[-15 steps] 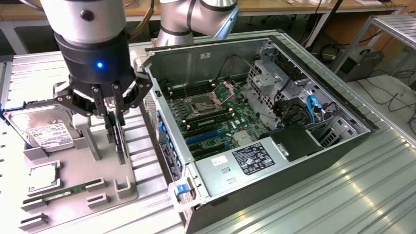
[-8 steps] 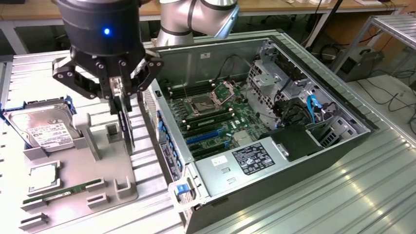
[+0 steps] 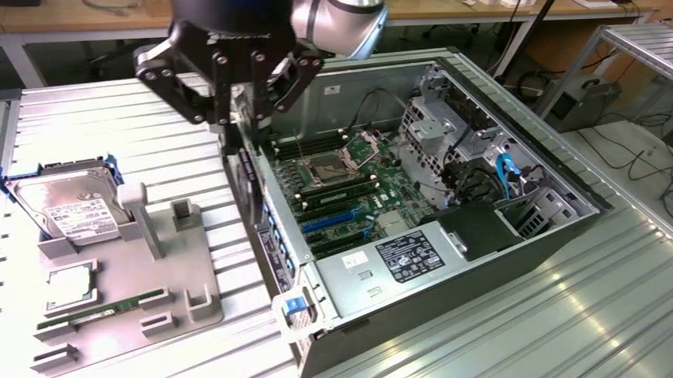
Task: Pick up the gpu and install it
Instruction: 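Pick up the gpu and move the gpu toward the slot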
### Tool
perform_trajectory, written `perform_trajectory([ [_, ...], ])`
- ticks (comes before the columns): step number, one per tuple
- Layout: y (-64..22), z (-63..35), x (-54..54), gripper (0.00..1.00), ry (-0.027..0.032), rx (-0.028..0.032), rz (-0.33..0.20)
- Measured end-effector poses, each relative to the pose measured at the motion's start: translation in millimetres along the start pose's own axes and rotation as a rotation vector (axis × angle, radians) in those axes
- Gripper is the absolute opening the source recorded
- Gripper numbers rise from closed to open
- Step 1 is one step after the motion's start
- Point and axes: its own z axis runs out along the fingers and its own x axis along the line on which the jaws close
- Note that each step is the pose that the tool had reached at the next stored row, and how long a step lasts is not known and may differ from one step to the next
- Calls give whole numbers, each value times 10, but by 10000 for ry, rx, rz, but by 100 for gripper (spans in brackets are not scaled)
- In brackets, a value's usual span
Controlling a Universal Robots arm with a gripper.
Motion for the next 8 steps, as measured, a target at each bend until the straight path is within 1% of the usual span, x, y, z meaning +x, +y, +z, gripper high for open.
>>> perform_trajectory([
  [1, -3, -19, -71, 26, 4, -22, -1],
  [3, -4, -31, -159, 26, 12, -41, -1],
  [8, 1, -34, -449, 26, 28, -48, 0],
])
